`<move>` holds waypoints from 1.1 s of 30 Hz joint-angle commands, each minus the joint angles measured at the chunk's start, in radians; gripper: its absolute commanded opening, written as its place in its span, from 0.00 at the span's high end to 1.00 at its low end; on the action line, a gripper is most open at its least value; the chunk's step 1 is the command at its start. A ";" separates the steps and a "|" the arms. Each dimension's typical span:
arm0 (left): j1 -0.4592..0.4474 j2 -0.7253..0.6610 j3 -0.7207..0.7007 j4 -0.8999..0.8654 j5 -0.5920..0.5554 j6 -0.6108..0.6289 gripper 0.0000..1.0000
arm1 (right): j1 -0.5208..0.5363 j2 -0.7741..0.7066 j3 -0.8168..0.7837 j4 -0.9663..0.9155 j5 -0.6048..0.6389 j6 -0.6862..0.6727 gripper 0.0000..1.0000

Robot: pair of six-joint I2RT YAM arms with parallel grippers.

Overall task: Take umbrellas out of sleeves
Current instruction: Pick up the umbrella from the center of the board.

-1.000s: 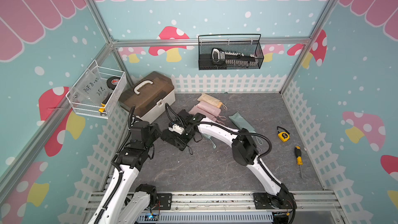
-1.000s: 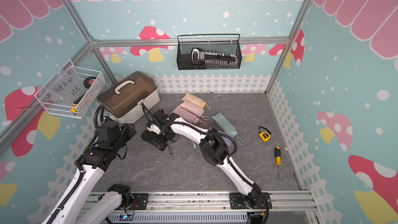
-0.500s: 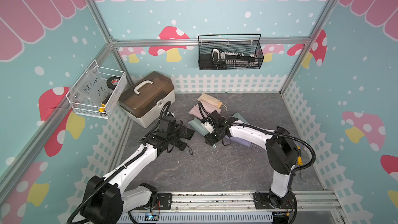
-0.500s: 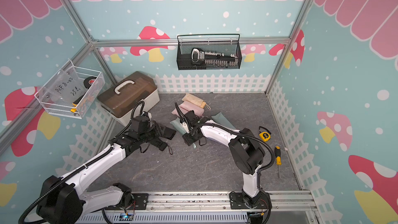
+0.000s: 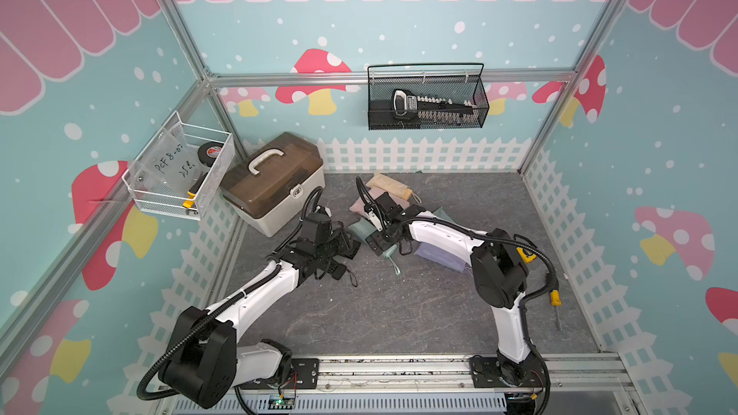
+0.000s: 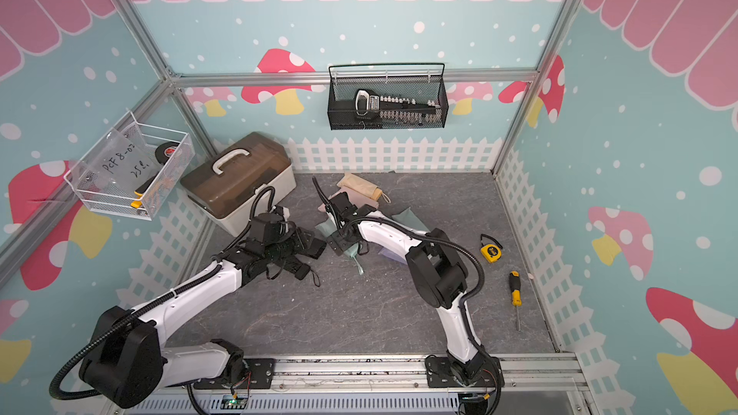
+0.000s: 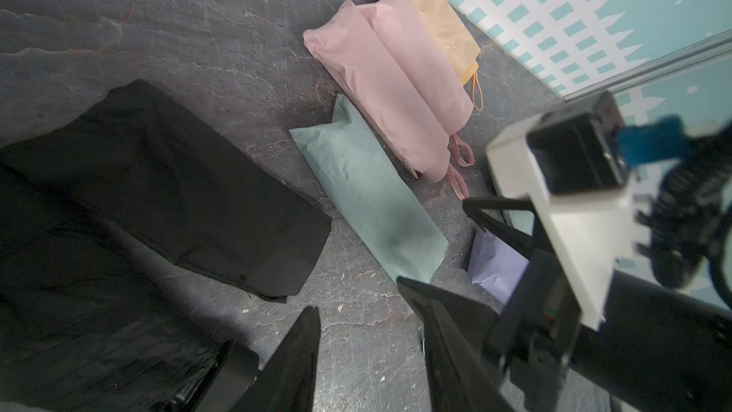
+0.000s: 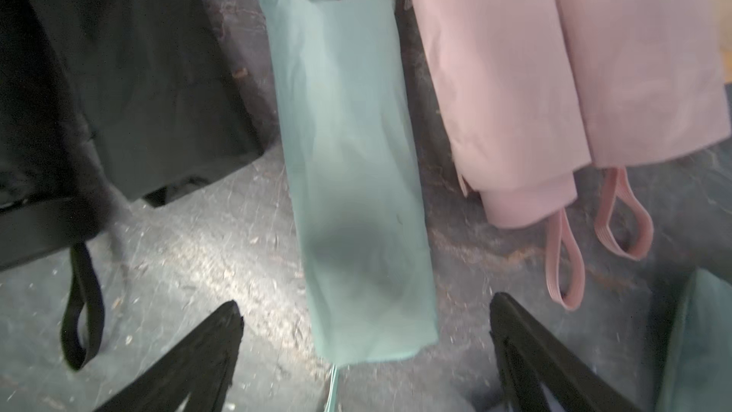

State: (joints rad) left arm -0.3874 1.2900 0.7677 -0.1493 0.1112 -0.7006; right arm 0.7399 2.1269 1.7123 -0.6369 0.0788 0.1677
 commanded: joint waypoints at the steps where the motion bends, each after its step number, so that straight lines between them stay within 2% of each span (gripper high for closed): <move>1: 0.002 0.024 0.000 0.027 0.021 0.021 0.57 | -0.020 0.074 0.077 -0.098 -0.032 -0.026 0.05; 9: 0.023 0.047 0.030 0.011 0.028 0.049 0.57 | -0.027 0.165 0.152 -0.119 -0.056 -0.018 0.11; 12: 0.025 0.064 0.029 0.020 0.042 0.039 0.57 | -0.027 0.166 0.125 -0.112 -0.032 0.003 0.21; 16: 0.027 0.074 0.021 0.038 0.060 0.024 0.57 | -0.027 0.091 -0.011 -0.032 -0.049 0.026 0.36; 18: 0.025 0.084 0.021 0.040 0.069 0.018 0.57 | -0.027 0.049 -0.084 -0.006 -0.048 0.037 0.51; 23: 0.020 0.116 0.026 0.060 0.105 -0.006 0.57 | -0.024 -0.112 -0.329 0.079 -0.097 0.079 0.57; 29: -0.017 0.139 0.049 0.068 0.113 -0.013 0.56 | -0.016 -0.442 -0.707 0.147 -0.205 0.154 0.57; 33: -0.096 0.198 0.071 0.085 0.132 -0.030 0.56 | -0.013 -0.660 -0.878 0.108 -0.240 0.178 0.55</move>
State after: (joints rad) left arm -0.4519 1.4574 0.8078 -0.0994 0.2192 -0.7082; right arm 0.7212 1.5780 0.8917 -0.5304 -0.1070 0.3115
